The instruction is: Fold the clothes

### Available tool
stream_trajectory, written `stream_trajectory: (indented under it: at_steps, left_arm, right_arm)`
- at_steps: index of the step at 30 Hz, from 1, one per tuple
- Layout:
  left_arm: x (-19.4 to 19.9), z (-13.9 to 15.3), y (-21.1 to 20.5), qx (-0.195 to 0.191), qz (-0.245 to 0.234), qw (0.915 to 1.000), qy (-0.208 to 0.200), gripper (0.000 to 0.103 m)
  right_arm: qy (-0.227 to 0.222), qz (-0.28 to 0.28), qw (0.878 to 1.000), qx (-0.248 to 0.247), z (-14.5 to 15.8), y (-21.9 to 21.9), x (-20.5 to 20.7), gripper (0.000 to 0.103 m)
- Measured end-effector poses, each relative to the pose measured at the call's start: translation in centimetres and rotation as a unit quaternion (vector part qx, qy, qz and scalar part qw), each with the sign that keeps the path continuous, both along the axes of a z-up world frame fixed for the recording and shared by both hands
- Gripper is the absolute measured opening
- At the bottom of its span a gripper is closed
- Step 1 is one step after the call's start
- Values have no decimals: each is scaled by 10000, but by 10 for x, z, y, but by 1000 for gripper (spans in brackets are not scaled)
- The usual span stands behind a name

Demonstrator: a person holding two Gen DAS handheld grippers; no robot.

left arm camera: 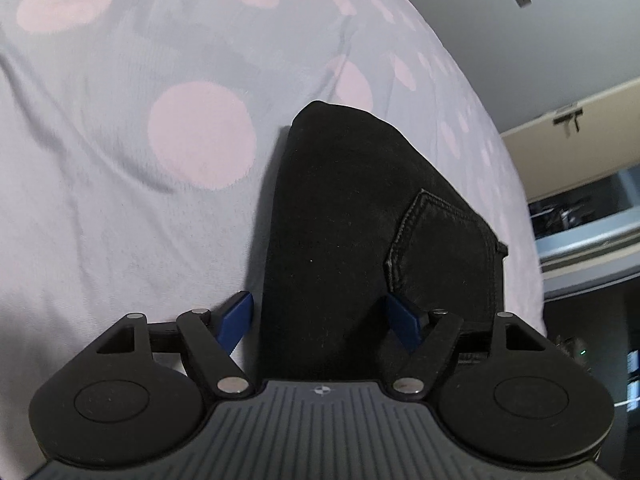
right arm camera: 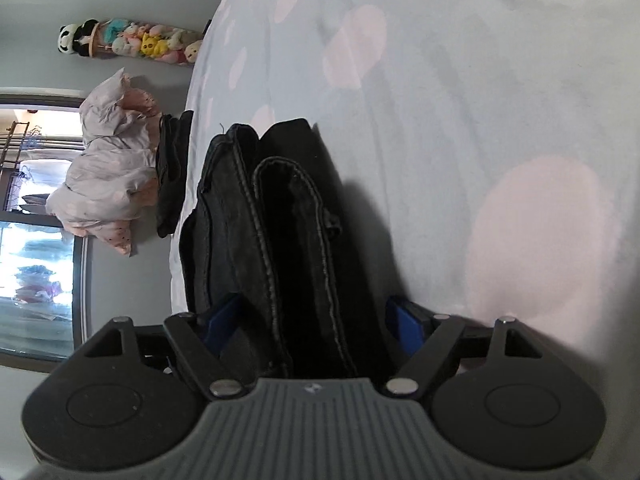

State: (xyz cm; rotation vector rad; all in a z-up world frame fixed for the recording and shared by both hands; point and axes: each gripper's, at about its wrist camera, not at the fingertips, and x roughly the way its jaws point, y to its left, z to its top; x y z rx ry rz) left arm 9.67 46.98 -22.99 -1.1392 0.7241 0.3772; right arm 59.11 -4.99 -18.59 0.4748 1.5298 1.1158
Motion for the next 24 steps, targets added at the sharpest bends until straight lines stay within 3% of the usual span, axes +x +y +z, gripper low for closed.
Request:
stream_trajectory:
  at_steps: [5,8,13,19,24]
  left_arm:
    - [1,1,0,-2,-4,10000,-64,65]
    - [2,5,-2,71,1,9999,-72,53]
    - [-2,17,-3,194,90,9996,-203,36]
    - [-14,46,11,476,259,9982,-261,33]
    - [-28,82,54,830,228,9957,-339,32]
  right_arm:
    - [-103,-3,9999,85,3,0,-4,67]
    - [-176,-32,9997,162,11,-2,-8,54]
    - [-510,36,9986,141,40,-2,-17,43]
    - [-860,184,9959,226,84,15,-40,38]
    - [-1045,191,9933,455,113,50,-56,37]
